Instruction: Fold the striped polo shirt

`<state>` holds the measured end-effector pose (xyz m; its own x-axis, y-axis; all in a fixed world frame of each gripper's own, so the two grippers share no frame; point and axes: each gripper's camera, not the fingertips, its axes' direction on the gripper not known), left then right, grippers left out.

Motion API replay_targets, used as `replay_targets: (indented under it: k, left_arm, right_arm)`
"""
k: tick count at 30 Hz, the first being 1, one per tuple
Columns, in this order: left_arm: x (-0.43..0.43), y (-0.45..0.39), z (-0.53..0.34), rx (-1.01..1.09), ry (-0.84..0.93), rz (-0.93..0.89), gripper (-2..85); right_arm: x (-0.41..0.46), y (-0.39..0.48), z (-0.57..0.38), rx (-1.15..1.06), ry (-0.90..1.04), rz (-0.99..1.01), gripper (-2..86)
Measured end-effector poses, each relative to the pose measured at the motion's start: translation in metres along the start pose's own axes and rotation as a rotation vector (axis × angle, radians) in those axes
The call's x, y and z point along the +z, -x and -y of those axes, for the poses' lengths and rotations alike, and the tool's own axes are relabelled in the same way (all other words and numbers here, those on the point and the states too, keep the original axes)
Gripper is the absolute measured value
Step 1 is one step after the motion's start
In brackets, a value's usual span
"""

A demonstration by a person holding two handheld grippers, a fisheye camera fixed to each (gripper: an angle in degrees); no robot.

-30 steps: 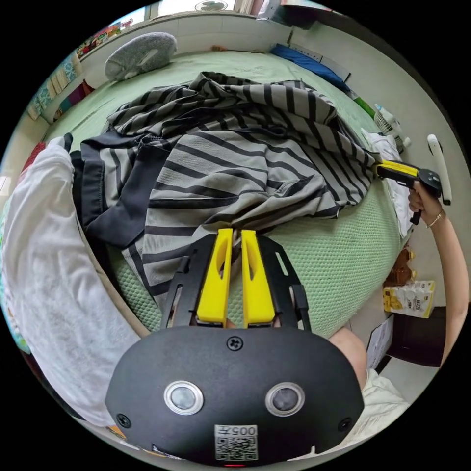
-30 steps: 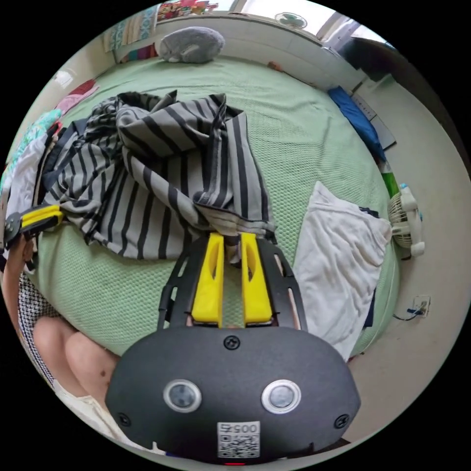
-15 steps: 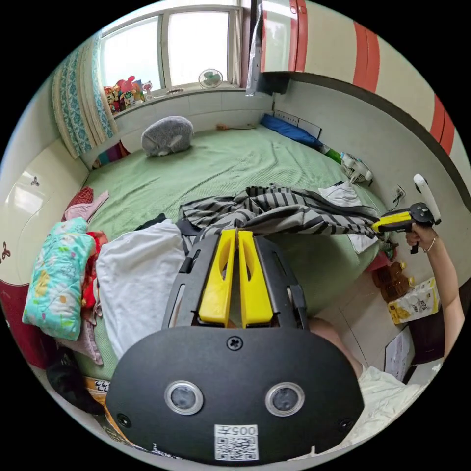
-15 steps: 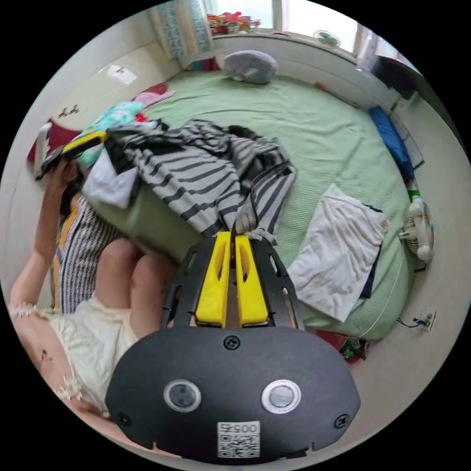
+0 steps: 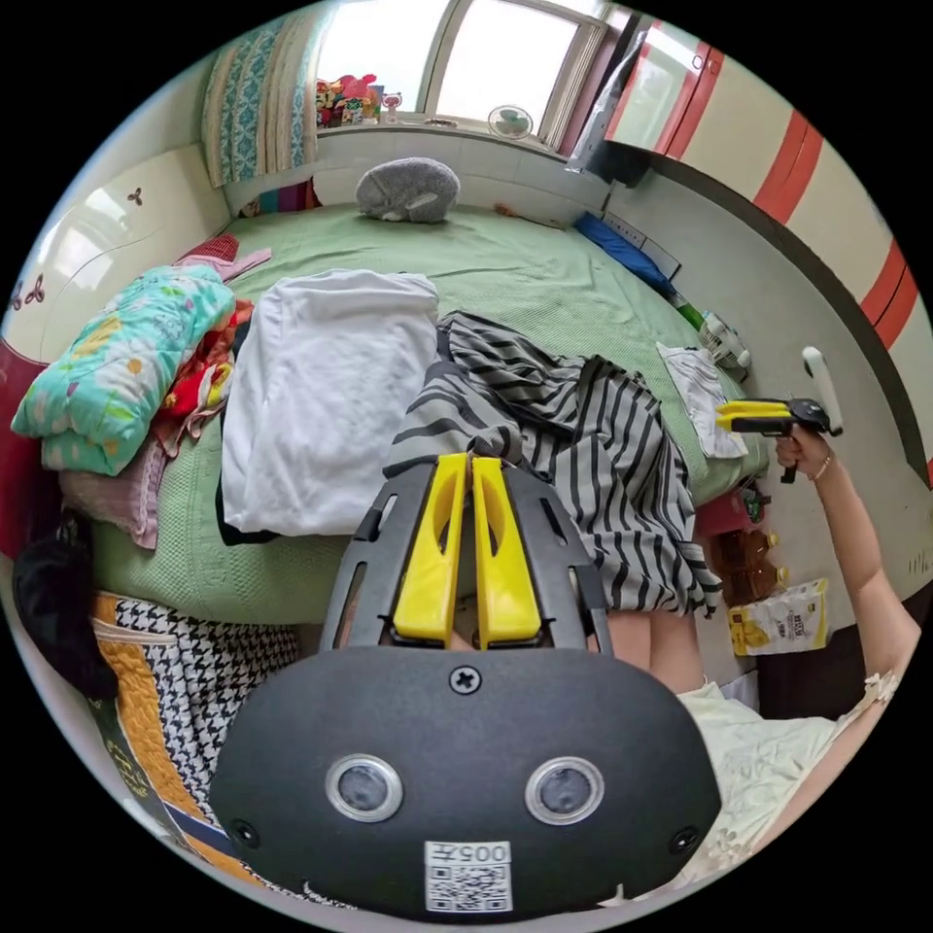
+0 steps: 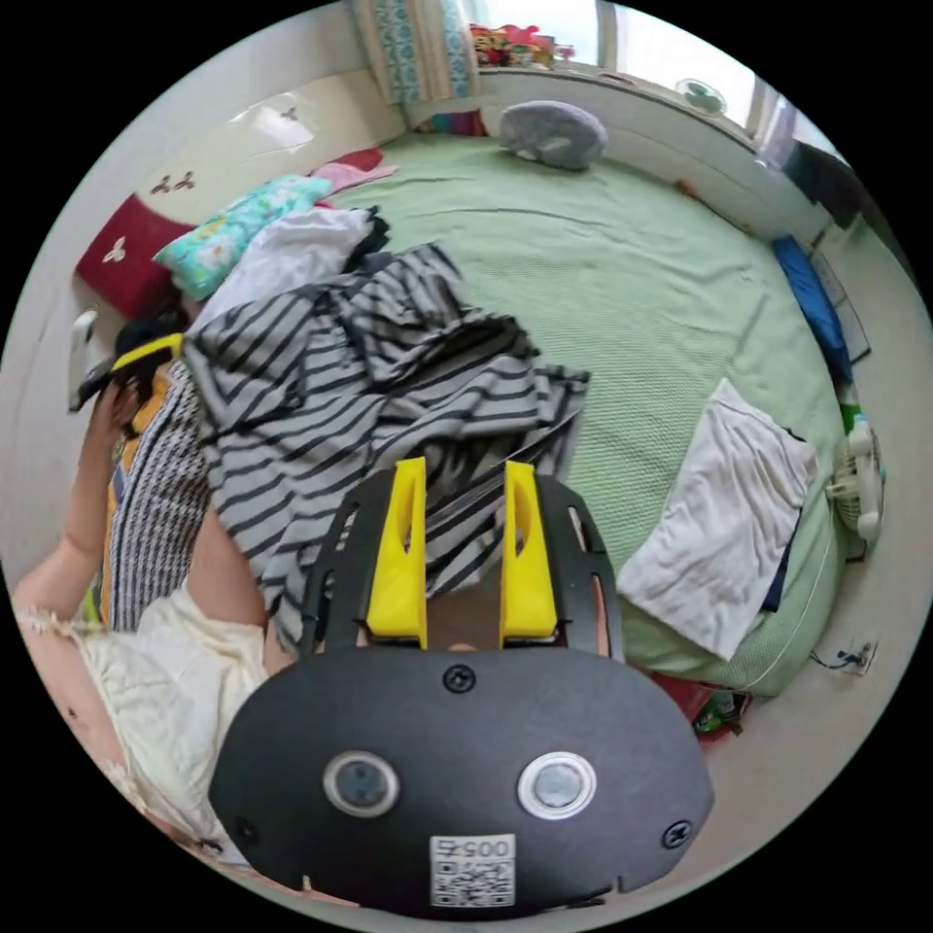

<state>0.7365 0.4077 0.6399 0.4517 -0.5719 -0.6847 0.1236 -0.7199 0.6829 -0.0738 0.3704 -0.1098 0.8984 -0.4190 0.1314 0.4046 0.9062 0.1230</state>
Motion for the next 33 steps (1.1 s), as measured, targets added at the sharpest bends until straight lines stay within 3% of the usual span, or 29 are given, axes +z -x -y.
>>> replay_targets:
  k: [6, 10, 14, 20, 27, 30, 33]
  left_arm:
    - [-0.006, 0.013, -0.005, -0.009, 0.013, -0.003, 0.6]
    - [-0.013, 0.014, -0.005, 0.021, 0.018, 0.012, 0.7]
    - [-0.016, 0.017, -0.005, 0.027, 0.015, 0.018, 0.7]
    - [-0.018, 0.019, -0.010, 0.033, 0.002, 0.005, 0.6]
    - [-0.002, 0.018, -0.015, 0.070, 0.023, -0.108, 0.6]
    - [0.004, 0.018, -0.016, 0.083, 0.038, -0.130, 0.6]
    - [0.005, 0.021, -0.016, 0.079, 0.034, -0.137, 0.6]
  right_arm:
    - [0.085, -0.049, 0.047, 0.303, 0.078, -0.093, 11.2]
    - [0.114, -0.046, 0.053, 0.305, 0.127, -0.141, 2.7]
    - [0.095, -0.040, 0.048, 0.207, 0.074, -0.170, -1.1]
    - [0.043, -0.068, 0.014, 0.286, 0.055, -0.162, -1.6]
    - [0.042, -0.113, -0.037, 0.569, 0.184, -0.183, -1.2]
    - [0.028, -0.099, -0.027, 0.544, 0.076, -0.222, 0.1]
    - [0.024, -0.059, 0.013, 0.364, -0.019, -0.118, 6.2]
